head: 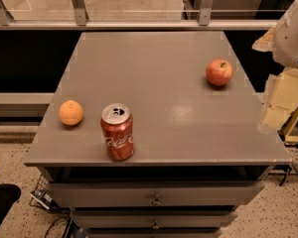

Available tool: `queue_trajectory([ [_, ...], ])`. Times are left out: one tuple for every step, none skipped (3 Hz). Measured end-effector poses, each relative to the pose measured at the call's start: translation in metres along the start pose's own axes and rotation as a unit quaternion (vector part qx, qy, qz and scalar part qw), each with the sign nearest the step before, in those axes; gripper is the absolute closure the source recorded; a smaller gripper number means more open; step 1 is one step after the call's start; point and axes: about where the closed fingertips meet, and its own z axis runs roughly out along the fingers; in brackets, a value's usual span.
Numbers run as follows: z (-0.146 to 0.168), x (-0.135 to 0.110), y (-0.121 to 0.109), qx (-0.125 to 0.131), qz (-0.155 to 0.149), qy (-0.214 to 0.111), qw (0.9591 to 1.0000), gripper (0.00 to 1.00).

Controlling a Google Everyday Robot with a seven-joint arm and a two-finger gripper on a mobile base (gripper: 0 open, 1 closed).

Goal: Pick apple

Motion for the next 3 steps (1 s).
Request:
queue_trajectory([
  [0.0,0.0,0.0,0.0,0.0,0.0,1.0,0.0],
  [0.001,0.008,-0.012,0.019,0.024,-0.009,0.9995,0.0],
  [0.013,0.029,-0.042,0.056,0.062,-0.041,0.9957,0.0],
])
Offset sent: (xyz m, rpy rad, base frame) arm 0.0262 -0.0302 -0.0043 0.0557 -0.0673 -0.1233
